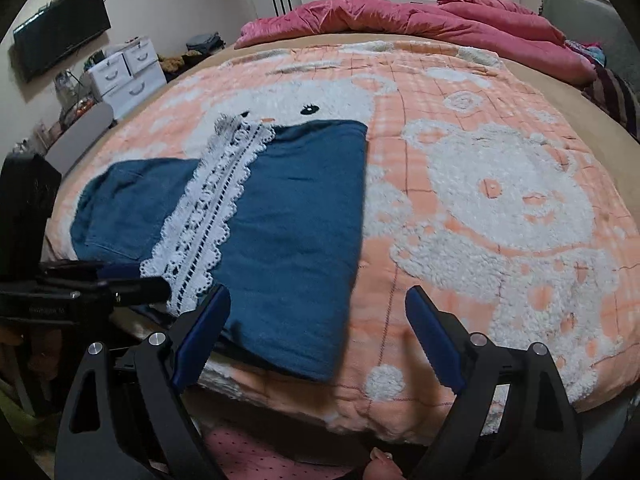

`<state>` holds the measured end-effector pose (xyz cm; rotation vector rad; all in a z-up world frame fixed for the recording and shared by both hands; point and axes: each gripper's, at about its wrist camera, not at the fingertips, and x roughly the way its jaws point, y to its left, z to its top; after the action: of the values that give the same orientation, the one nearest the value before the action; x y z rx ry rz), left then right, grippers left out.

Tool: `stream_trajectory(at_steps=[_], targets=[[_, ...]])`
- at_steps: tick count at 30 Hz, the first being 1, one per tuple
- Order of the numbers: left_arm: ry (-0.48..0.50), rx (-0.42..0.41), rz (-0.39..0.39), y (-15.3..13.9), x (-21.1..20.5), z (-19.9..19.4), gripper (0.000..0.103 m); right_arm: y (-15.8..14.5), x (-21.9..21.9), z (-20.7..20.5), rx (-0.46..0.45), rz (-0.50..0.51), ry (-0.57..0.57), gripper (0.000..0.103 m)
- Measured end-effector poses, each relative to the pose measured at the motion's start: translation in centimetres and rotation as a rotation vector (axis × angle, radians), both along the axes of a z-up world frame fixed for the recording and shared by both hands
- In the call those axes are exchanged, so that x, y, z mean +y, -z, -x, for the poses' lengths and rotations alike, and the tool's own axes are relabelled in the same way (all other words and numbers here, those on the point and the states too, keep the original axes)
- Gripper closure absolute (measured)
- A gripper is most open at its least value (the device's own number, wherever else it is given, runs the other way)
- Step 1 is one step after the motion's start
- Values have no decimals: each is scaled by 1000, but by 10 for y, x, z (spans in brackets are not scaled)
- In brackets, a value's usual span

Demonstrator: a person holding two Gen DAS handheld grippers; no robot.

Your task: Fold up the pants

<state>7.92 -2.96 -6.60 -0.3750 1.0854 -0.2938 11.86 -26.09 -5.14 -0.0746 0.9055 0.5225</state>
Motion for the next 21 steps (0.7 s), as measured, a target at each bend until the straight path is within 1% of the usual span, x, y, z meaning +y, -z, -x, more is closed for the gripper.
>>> stream_trajectory(at_steps=[2, 4, 6, 8, 9, 11, 14, 17, 21], targets=[[-12, -5, -8, 0, -4, -1, 72, 3, 2, 0, 0, -3, -12, 15], [-2, -15, -20, -3, -7, -2, 82, 6, 3, -1, -2, 9, -19, 15], [5, -20, -33, -5, -8, -2, 85, 12, 6, -2, 16, 34, -27, 17], [10, -19, -25, -7, -6, -1, 89, 22, 10, -3, 50, 53, -32, 34], [12, -19, -20, -8, -5, 0, 91, 24, 11, -3, 55, 59, -39, 35], [24, -27, -24, -12, -4, 4, 92, 21, 12, 0, 44, 58, -55, 49], [36, -42, -40, -21, 0, 13, 92, 8, 11, 8, -3, 44, -60, 49], [42, -43, -75, -19, 1, 17, 92, -3, 13, 13, -44, 33, -78, 49], [38, -5, -74, -6, 2, 14, 91, 4, 25, 14, -34, 52, -113, 49]])
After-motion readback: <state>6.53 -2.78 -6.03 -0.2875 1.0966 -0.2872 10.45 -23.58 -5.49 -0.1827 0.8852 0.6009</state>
